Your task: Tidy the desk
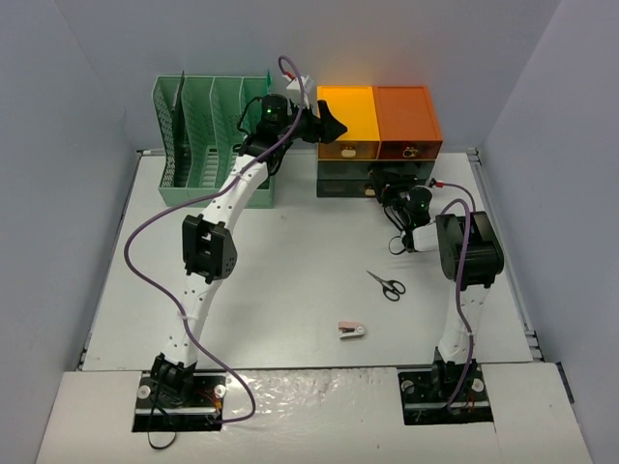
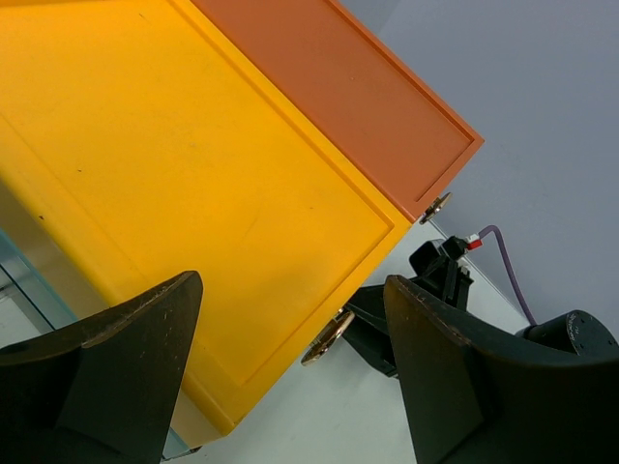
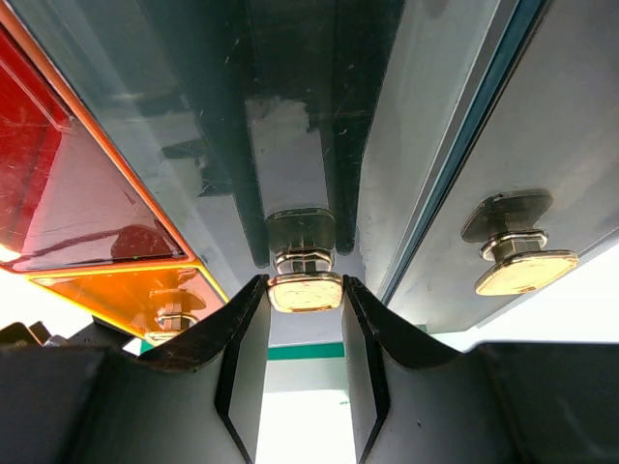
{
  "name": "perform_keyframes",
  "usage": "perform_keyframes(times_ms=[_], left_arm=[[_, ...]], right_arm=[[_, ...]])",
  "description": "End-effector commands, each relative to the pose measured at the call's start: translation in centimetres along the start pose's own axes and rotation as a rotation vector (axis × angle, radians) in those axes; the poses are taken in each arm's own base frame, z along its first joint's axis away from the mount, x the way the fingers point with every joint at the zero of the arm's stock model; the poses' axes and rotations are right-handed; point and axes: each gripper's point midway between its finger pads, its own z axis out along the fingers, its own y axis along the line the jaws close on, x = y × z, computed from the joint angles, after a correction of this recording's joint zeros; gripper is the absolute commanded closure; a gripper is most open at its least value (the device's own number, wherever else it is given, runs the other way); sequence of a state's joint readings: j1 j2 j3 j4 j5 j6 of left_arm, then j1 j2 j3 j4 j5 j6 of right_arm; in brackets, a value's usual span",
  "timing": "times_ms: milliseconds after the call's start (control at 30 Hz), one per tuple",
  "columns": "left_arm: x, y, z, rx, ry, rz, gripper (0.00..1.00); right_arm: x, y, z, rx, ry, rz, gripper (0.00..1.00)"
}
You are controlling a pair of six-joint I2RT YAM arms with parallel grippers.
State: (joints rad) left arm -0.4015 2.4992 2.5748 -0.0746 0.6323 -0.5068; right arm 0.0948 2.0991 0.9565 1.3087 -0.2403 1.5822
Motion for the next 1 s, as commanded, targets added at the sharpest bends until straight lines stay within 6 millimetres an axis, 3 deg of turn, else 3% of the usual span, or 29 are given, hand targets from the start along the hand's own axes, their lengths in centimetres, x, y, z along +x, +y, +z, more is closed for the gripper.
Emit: perform_keyframes(times_ms=[0,167,467,633,900,967], left_arm=[[-0.2,0.0,-1.4,-0.033,0.042,-0.038,0.27],[-0.1,0.2,-1.4,-0.034,0.047,-0.039,0.27],[0.0,0.3,-1.5,-0.042,0.051,-0.039,0.27],[0.4,0.6,-1.5,-0.050,0.058,-0.046,0.27],[0.4,0.9,-1.4,-0.055,0.054,-0.048,0.26],[0.5,0.9,-1.4,-0.056,0.054,-0.050,0.27]], right_arm=[[-1.3,5.7,-0.4,-0.186,-0.040,-0.023,0.87],[-0.6,5.8,-1.7,-0.170,-0.020,-0.030,1.00],[0.9,5.0,-6.2,-0.113,0.024,-0.044,1.00],[1.8,6.1,-8.4,-0.095,0.047,-0.068,1.00],[2.5,4.9,-10.1,0.030,0.060,-0.125,1.00],[2.5,3.9,-10.0,0.072,0.067,-0.138,0.86]])
